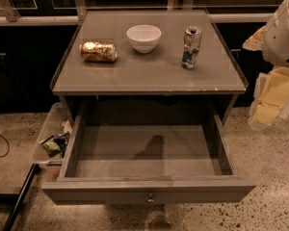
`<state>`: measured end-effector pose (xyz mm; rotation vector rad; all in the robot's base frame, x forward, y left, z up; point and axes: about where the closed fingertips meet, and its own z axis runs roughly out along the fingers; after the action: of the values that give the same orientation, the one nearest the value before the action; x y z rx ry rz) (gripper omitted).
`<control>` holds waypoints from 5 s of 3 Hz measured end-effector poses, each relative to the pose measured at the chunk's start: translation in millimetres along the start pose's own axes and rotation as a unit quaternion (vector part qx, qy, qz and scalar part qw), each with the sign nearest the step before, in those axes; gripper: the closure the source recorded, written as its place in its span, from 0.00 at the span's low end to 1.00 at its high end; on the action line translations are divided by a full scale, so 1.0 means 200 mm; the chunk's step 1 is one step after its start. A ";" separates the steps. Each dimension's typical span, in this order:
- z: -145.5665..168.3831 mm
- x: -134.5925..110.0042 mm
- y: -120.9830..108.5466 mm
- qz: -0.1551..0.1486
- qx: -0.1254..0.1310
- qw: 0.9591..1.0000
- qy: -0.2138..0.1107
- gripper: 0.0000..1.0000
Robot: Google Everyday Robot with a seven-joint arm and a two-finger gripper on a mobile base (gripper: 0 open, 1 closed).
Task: Close top drawer
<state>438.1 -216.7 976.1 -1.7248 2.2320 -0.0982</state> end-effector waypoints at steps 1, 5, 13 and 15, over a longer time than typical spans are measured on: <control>0.00 0.00 0.00 0.000 0.000 1.000 0.000 0.00; 0.89 0.40 0.38 0.018 -0.097 0.989 -0.109 0.40; 1.45 0.24 0.84 -0.006 -0.132 0.946 -0.295 1.00; 1.45 0.24 0.84 -0.006 -0.132 0.946 -0.296 0.57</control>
Offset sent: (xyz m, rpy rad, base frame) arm 0.0033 -0.0071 -0.0992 0.1147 0.1534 0.0515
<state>354.9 -177.8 649.7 -1.6089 1.8382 0.6589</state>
